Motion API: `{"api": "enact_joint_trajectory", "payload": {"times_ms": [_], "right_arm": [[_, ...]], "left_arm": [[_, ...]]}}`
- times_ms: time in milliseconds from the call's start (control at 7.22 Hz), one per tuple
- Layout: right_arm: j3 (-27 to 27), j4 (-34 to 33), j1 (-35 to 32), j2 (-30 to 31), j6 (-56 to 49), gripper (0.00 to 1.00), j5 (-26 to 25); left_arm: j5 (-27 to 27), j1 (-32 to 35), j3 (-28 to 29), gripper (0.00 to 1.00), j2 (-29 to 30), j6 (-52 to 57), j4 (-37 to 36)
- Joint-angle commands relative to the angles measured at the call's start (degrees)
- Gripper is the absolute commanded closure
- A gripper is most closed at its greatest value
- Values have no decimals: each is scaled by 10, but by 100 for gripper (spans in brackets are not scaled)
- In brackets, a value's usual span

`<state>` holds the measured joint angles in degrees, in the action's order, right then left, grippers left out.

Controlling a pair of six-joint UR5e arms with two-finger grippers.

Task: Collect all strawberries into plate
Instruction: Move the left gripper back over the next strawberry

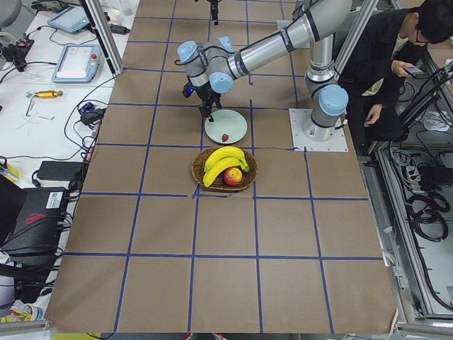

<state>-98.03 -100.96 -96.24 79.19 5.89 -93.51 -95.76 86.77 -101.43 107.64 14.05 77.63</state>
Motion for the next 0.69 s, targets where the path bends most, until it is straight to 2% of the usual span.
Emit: {"api": "enact_joint_trajectory", "payload": {"times_ms": [0, 139, 277, 416, 554], "right_arm": [[-1, 0, 0, 0, 0, 0, 0], [-1, 0, 0, 0, 0, 0, 0], [-1, 0, 0, 0, 0, 0, -1], [-1, 0, 0, 0, -1, 0, 0], [-1, 0, 0, 0, -2, 0, -1]], "left_arm": [[65, 48, -1, 0, 10, -110, -6], [75, 71, -1, 0, 13, -123, -7], [147, 79, -2, 0, 15, -125, -12], [196, 81, -4, 0, 24, -124, -18], [199, 83, -4, 0, 37, -119, -18]]}}
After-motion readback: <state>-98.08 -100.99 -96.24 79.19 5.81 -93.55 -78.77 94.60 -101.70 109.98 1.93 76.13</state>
